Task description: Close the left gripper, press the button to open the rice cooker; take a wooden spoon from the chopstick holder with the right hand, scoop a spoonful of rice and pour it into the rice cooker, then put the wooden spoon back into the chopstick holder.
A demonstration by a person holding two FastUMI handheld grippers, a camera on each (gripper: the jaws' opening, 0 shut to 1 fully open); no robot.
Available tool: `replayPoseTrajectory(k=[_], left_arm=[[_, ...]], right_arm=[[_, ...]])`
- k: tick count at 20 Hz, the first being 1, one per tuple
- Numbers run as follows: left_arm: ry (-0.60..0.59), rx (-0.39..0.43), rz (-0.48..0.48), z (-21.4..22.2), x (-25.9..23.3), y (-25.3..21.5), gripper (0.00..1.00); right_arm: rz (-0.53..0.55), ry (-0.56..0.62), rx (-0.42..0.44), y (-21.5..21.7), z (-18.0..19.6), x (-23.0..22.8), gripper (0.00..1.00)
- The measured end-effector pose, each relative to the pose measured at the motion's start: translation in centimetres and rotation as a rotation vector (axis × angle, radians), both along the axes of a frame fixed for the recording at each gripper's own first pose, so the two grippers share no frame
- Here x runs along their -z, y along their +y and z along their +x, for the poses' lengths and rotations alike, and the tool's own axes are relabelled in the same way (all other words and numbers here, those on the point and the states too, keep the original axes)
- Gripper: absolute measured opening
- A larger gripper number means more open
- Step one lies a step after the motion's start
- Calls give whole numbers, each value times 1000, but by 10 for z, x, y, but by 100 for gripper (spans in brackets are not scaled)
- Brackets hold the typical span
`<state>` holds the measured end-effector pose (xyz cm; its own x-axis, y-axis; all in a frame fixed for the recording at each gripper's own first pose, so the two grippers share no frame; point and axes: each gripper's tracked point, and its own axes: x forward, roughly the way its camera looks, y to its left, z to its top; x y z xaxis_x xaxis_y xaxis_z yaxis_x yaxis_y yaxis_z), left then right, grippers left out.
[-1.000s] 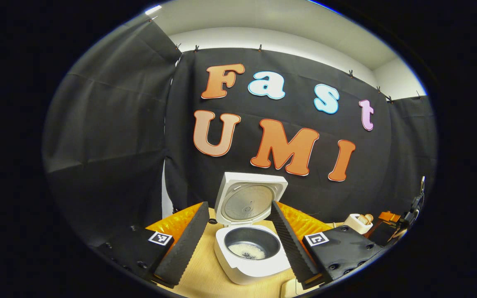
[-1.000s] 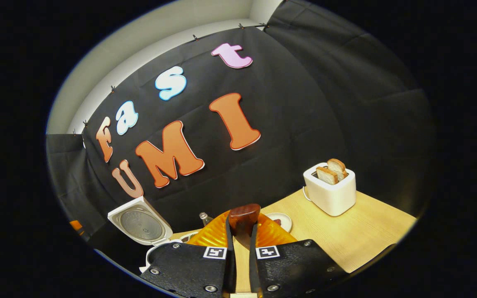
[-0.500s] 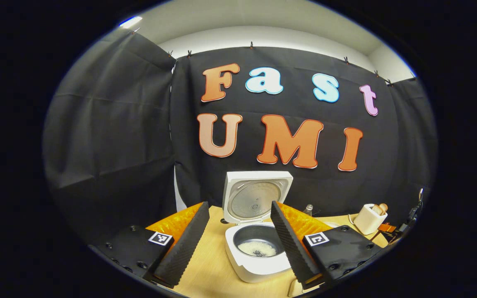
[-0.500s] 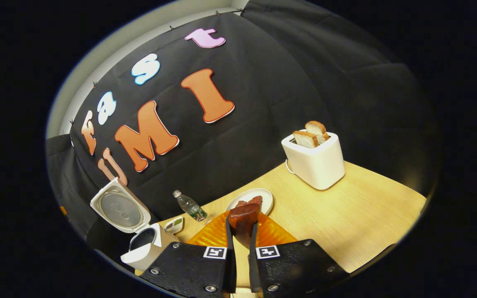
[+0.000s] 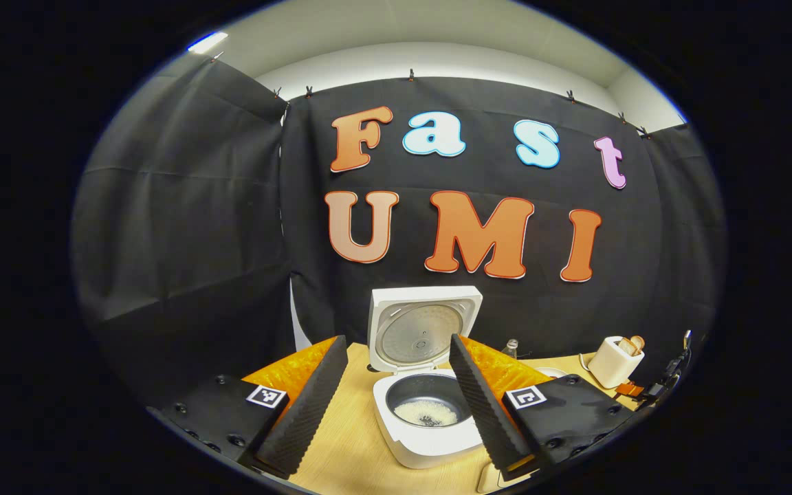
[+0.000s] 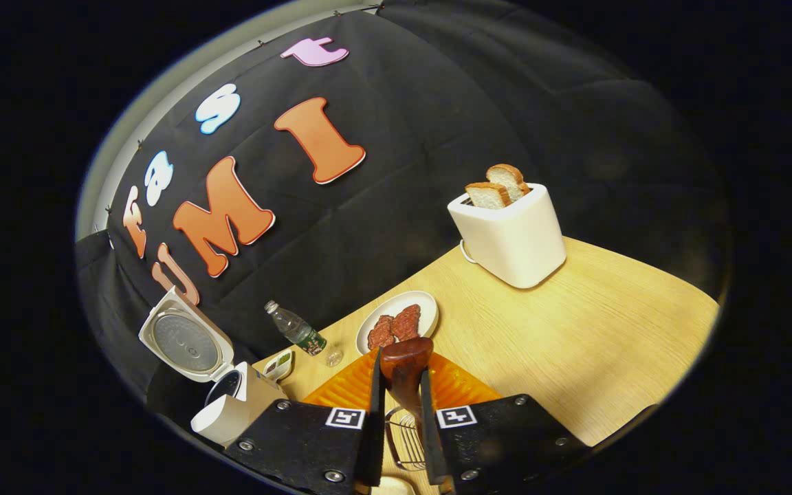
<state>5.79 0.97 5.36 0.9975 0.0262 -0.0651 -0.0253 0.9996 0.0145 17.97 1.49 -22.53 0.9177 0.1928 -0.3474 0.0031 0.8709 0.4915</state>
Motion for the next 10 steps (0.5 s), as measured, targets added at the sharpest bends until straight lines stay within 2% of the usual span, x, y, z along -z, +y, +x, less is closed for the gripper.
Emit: replayPoseTrajectory(k=[3,5,7,8,9,10], left_arm=[[-2,16,-26,4,-1,-6,100],[-7,10,-6,10,-3,-5,100],[-11,11,-9,20,-10,-10,100],[-13,16,-24,26,-13,-13,100],[-15,19,-38,35,-17,-17,100],[-14,17,-43,43,-22,-19,100]], right_arm=[[-60,26,7,-15,-13,2,34],[-49,30,4,-19,-24,-11,39],[-79,19,16,-27,-30,-22,80],[-108,16,25,-31,-32,-25,82],[-135,12,25,-36,-36,-33,95],[-152,10,23,-39,-39,-39,95]])
